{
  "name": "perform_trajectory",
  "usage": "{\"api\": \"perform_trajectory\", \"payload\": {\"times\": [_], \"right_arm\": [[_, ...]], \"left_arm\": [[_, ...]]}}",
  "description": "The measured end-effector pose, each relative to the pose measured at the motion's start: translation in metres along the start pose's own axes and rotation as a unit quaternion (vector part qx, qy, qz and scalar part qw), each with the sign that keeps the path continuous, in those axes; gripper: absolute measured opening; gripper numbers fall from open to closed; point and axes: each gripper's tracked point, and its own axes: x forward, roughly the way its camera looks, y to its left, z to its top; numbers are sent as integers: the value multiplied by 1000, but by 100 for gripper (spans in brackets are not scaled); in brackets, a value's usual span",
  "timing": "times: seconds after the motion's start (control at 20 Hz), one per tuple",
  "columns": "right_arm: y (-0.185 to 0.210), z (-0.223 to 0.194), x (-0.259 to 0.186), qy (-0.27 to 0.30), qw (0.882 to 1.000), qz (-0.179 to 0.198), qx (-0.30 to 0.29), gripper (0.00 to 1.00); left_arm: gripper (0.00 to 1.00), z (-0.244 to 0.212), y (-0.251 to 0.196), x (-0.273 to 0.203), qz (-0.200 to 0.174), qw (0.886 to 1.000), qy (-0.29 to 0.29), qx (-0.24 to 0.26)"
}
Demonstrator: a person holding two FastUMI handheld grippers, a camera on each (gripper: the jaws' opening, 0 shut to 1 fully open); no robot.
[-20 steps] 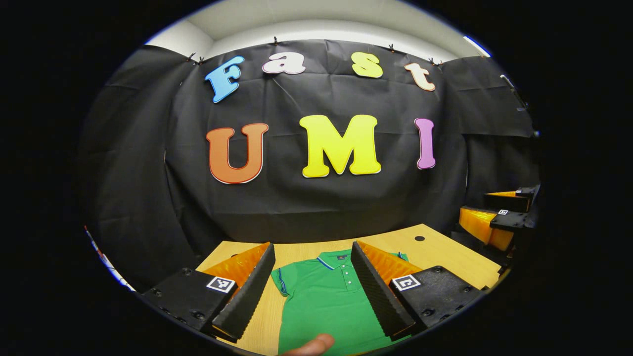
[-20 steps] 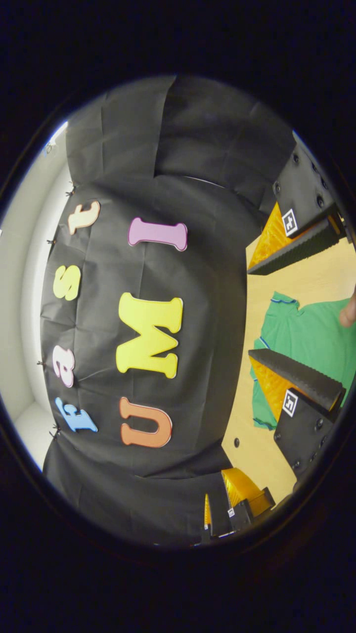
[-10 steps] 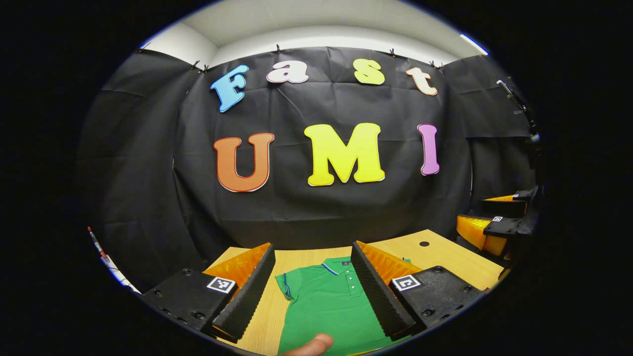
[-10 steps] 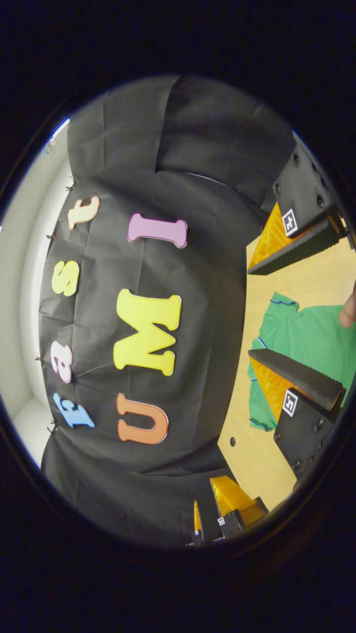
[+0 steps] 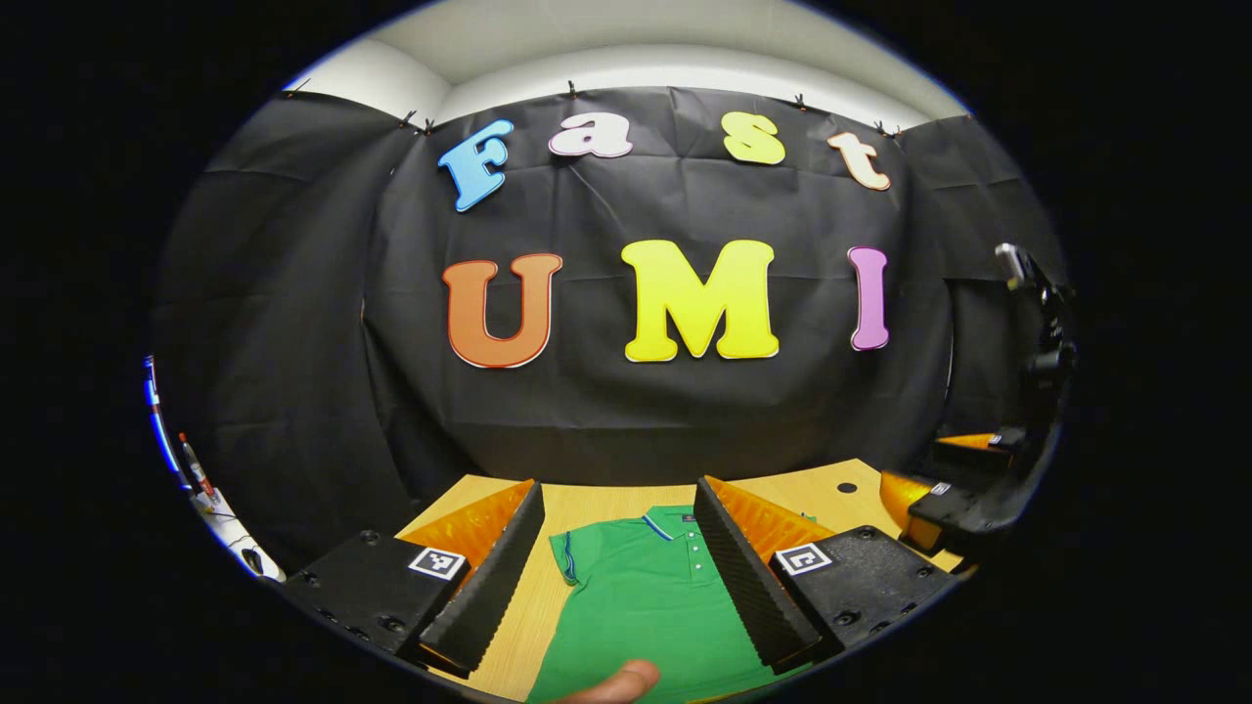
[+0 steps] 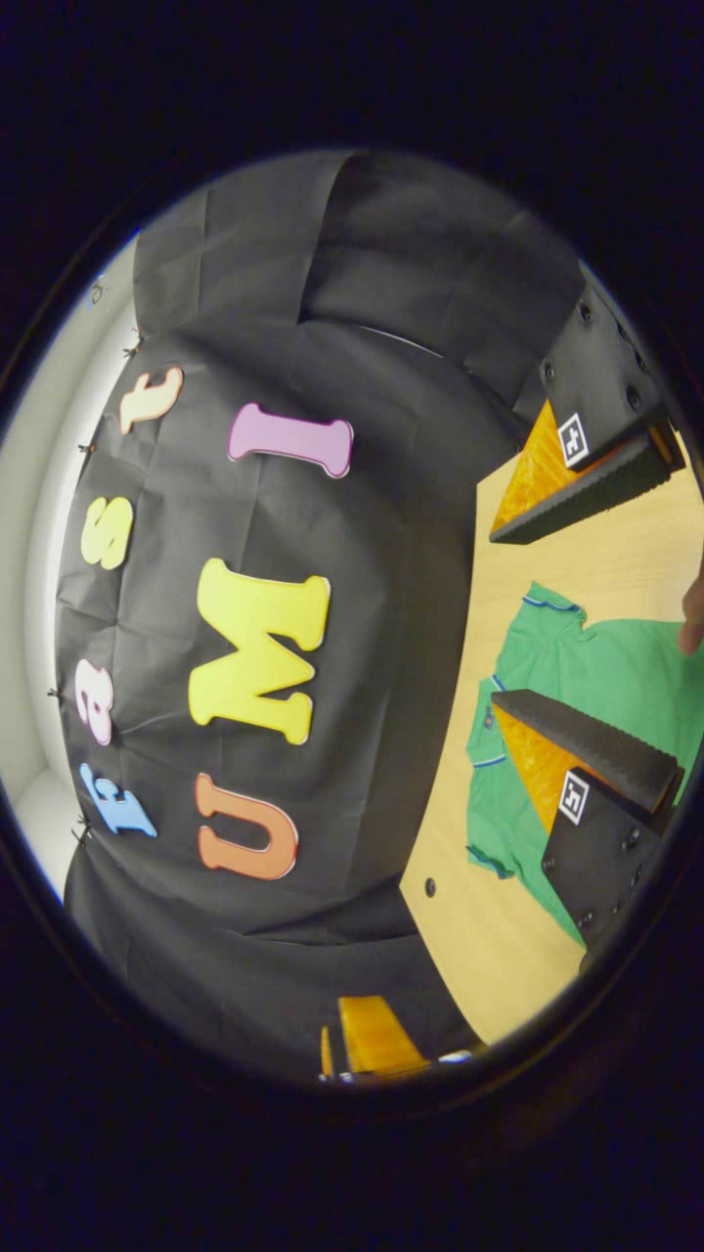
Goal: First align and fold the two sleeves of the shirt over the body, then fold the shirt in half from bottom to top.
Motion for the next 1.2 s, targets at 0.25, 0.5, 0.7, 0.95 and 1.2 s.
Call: {"api": "perform_trajectory", "payload": {"times": [0.25, 0.5, 0.7, 0.95, 1.2], "right_arm": [[-8, -57, 55, 54, 998, 6, 11, 92], [-24, -124, 121, 140, 990, -10, 33, 92], [-35, -160, 183, 170, 985, -23, 34, 92], [-47, -196, 246, 210, 976, -49, 35, 92], [-53, -224, 276, 250, 967, -46, 2, 92]], "left_arm": [[94, 11, -14, 6, 10, 1000, 5, -2], [97, 6, -23, 16, 34, 999, 27, 6], [99, -5, -28, 21, 50, 997, 50, 13], [99, -20, -32, 19, 68, 995, 70, 31], [99, -27, -21, 14, 88, 992, 82, 35]]}}
